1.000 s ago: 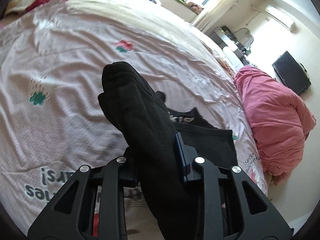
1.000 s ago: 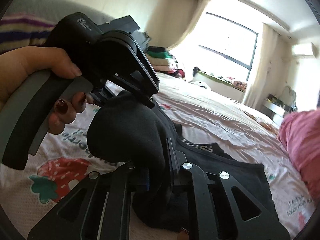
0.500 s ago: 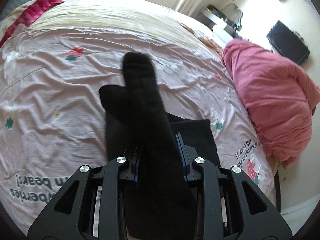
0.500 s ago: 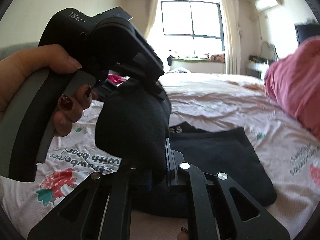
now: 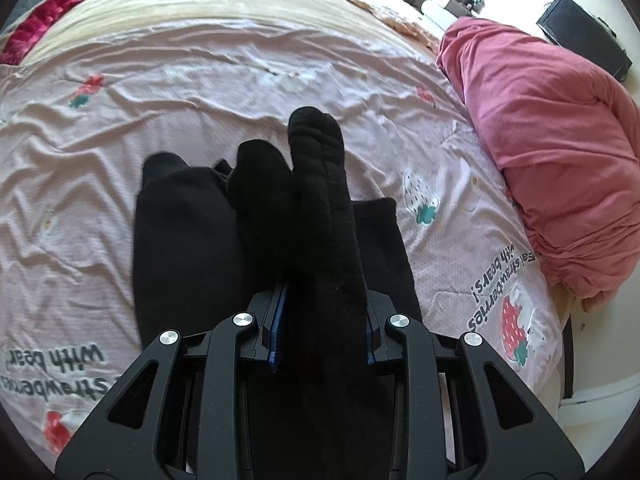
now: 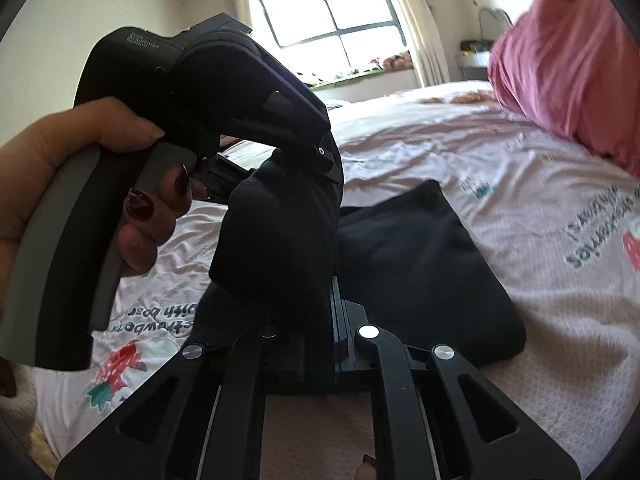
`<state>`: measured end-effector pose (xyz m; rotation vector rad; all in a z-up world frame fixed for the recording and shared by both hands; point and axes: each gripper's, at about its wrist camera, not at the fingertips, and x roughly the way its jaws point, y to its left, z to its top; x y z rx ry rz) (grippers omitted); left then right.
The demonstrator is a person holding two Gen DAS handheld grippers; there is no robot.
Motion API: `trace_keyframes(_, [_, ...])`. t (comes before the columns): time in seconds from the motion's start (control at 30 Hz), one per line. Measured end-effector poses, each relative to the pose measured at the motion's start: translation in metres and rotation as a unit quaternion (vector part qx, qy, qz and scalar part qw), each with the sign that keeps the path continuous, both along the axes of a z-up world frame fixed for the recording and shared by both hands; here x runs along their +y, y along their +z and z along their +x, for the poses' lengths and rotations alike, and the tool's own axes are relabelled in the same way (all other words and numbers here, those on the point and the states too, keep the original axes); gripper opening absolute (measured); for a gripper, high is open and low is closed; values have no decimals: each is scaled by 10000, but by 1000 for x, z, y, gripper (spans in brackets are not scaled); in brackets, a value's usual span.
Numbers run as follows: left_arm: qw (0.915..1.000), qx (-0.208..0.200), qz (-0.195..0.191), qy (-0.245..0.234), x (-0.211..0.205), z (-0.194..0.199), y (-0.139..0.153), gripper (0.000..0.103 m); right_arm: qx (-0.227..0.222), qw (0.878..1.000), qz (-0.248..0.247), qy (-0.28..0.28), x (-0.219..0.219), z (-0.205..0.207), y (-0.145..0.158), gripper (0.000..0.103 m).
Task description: Fold small clothes
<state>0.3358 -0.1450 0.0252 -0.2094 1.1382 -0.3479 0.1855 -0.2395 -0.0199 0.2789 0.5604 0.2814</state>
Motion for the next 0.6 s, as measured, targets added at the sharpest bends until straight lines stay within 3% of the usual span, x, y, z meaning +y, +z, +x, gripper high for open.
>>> trace_keyframes(0.6, [9986,306,330,-289,-60,12,-27,25,660,9926,986,-248,-47,-12,-26,8])
